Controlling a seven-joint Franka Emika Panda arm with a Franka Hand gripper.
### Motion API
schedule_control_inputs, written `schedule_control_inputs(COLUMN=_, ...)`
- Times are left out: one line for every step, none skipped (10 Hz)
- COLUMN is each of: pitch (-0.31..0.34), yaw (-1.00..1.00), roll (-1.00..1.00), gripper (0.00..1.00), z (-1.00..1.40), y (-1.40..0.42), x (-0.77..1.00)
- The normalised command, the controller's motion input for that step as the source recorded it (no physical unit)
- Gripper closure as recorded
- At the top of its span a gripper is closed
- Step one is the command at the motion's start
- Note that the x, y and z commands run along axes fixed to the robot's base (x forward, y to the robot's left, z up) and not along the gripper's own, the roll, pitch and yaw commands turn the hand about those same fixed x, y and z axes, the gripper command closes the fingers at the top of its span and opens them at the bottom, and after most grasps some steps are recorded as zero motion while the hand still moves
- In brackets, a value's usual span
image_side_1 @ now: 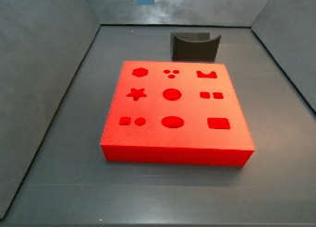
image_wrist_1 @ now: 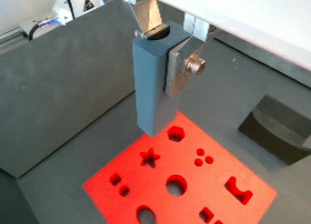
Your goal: Insert the arch object.
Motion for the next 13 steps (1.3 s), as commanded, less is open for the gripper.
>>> schedule_control_inputs(pitch=-0.003, yaw=0.0, roll=0.1, gripper=1.0, z=-0.45, y=0.18, x=0.27)
schedule_control_inputs(pitch=-0.009, yaw=0.0, roll=0.17, gripper=1.0, z=-0.65, y=0.37, x=0.37)
schedule_control_inputs(pitch=-0.009, yaw=0.0, roll=0.21, gripper=1.0, z=-0.71, y=0.45, x=0.4)
schedule_control_inputs(pitch=0.0, yaw=0.0, roll=0.25, gripper=1.0, z=-0.67, y=0.47, x=0.47)
schedule_control_inputs(pitch=0.0, yaw=0.0, roll=0.28, gripper=1.0, z=-0.61, y=0.41, x=0.52)
schedule_control_inputs(pitch=0.0, yaw=0.0, roll=0.31, gripper=1.0, z=-0.59, y=0.34, x=0.61)
schedule_control_inputs(pitch=0.0, yaw=-0.09, roll=0.28, gripper=1.0, z=-0.63, y=0.2, x=0.67)
schedule_control_inputs(pitch=0.0, yaw=-0.53, roll=0.2, gripper=1.0, z=-0.61, y=0.11, x=0.61)
schedule_control_inputs(pitch=0.0, yaw=-0.74, roll=0.15, gripper=1.0, z=-0.45, y=0.07, x=0.45)
schedule_control_inputs(pitch=0.0, yaw=-0.81, roll=0.06, gripper=1.0, z=-0.33, y=0.12, x=0.38)
schedule_control_inputs(pitch=-0.003, yaw=-0.82, roll=0.0, gripper=1.0, z=-0.25, y=0.16, x=0.37)
schedule_control_inputs(pitch=-0.004, yaw=-0.82, roll=0.0, gripper=1.0, z=-0.23, y=0.19, x=0.36)
schedule_control_inputs(pitch=-0.024, yaw=-0.83, roll=-0.03, gripper=1.0, z=-0.19, y=0.18, x=0.36)
